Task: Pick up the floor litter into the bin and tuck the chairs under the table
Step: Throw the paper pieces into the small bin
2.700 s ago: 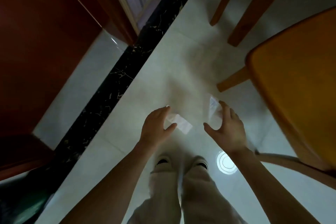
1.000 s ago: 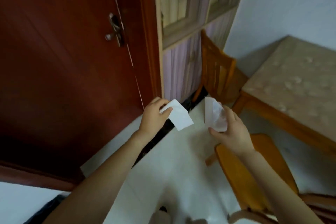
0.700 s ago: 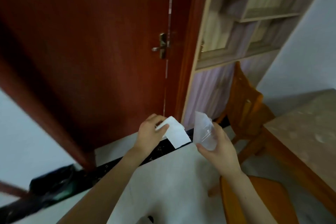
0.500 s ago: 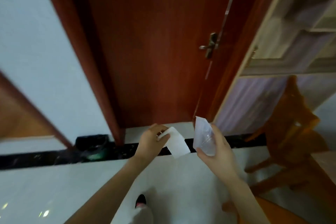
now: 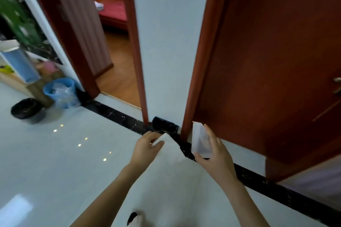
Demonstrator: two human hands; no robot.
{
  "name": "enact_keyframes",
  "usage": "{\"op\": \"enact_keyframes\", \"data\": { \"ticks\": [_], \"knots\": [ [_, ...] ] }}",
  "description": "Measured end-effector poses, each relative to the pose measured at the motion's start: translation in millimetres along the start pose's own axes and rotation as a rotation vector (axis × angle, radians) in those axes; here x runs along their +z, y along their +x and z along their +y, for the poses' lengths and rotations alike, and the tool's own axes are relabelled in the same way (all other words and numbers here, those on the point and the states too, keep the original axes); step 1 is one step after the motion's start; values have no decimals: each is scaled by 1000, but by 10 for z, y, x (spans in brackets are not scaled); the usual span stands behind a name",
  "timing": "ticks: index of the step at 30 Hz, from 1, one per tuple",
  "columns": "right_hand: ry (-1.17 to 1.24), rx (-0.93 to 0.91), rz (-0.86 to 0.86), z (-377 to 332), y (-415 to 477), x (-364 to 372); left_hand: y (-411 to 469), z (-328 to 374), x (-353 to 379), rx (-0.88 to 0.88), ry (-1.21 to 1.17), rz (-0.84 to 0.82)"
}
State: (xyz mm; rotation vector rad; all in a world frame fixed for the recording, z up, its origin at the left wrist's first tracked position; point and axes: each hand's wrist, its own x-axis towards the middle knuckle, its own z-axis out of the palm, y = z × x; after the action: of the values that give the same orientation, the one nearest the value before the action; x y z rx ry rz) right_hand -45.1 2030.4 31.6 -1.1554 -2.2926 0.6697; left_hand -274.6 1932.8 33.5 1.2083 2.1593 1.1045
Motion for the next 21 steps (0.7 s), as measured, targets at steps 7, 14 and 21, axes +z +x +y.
{"op": "enact_keyframes", "data": {
  "ticks": [7, 14, 21],
  "knots": [
    [14, -1, -82, -707, 573, 1083, 466, -972, -970, -90, 42, 32],
    [-2, 62, -59, -973, 932, 1590, 1068, -1529, -1431, -103, 46, 0],
    [26, 175, -32, -625, 1515, 1804, 1924, -1682, -1172, -119, 55, -100]
  ]
}}
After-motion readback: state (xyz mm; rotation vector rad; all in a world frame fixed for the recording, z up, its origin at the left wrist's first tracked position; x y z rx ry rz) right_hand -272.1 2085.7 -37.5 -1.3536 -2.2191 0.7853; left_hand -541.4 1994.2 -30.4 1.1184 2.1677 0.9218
